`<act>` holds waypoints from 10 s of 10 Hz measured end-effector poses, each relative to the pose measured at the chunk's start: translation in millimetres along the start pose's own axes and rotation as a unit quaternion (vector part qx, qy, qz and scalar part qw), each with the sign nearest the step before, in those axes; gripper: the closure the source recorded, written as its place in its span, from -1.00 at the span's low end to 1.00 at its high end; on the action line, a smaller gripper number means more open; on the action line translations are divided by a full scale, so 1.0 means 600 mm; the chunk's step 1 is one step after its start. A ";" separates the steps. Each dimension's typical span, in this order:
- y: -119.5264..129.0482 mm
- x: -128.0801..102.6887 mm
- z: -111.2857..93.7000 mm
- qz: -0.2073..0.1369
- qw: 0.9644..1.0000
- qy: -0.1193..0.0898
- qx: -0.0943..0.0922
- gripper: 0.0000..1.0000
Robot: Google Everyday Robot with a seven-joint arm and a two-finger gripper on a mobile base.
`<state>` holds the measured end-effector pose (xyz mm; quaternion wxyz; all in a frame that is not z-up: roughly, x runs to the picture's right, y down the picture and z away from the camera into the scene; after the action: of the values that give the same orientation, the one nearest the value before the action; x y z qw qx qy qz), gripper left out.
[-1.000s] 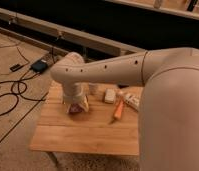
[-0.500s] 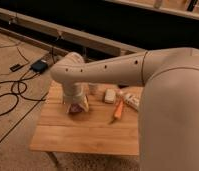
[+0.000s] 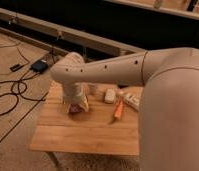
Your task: Drag the pepper across the table
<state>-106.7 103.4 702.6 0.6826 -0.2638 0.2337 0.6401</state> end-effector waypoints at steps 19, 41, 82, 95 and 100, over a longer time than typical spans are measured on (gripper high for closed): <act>0.000 0.000 0.000 0.000 1.000 0.000 0.000 -0.30; -0.290 0.001 0.184 0.207 0.978 0.000 0.011 -0.30; -0.266 0.218 0.281 0.226 0.971 0.072 0.008 1.00; -0.267 0.220 0.283 0.227 0.971 0.073 0.008 1.00; -0.268 0.220 0.283 0.227 0.971 0.073 0.008 1.00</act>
<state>59.6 307.6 753.4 0.5024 -0.2444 0.3422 0.7555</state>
